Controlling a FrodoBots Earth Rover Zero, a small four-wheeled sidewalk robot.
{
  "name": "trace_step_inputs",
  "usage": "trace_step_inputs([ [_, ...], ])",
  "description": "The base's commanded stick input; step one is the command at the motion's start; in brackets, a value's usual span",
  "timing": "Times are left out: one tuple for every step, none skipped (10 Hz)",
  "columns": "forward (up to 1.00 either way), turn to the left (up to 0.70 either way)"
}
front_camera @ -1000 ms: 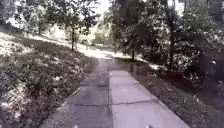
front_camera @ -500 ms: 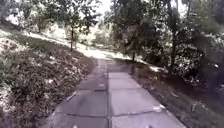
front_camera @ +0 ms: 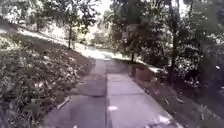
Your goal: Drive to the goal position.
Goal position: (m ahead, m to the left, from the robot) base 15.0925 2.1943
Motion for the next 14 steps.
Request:
trace_step_inputs([
  [0.45, 0.0],
  [0.45, 0.0],
  [0.45, 0.0],
  [0.45, 0.0],
  [0.45, 0.0],
  [0.45, 0.0],
  [0.45, 0.0],
  [0.45, 0.0],
  [0.45, 0.0],
  [0.45, 0.0],
  [0.45, 0.0],
  [0.45, 0.0],
  [0.45, 0.0],
  [0.45, 0.0],
])
